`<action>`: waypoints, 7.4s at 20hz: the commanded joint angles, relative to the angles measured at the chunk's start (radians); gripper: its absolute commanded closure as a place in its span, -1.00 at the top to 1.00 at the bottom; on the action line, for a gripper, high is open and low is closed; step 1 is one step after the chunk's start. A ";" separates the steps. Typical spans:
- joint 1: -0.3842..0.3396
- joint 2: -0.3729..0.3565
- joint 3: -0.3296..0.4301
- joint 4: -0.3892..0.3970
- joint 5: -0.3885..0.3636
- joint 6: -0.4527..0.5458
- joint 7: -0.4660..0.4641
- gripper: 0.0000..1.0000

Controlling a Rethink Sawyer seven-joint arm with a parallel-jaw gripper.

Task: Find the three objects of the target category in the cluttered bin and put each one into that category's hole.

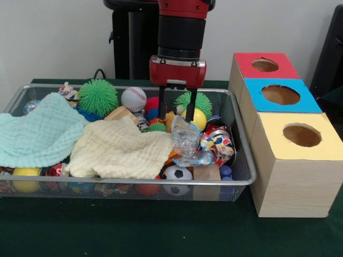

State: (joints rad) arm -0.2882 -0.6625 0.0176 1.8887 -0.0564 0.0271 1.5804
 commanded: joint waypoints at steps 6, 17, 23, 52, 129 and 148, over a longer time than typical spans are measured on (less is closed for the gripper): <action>-0.102 -0.121 0.144 0.083 -0.065 0.106 0.062 1.00; -0.201 -0.190 0.143 0.142 -0.121 0.212 0.007 1.00; -0.223 -0.234 0.137 0.162 -0.153 0.214 0.015 1.00; -0.191 -0.095 0.116 0.153 -0.249 0.138 0.082 1.00; -0.133 0.161 0.088 -0.065 -0.267 0.074 0.058 1.00; -0.097 0.085 0.130 0.026 -0.212 0.079 0.125 1.00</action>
State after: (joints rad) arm -0.3878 -0.5685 0.0419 1.9373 -0.2892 0.0600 1.5804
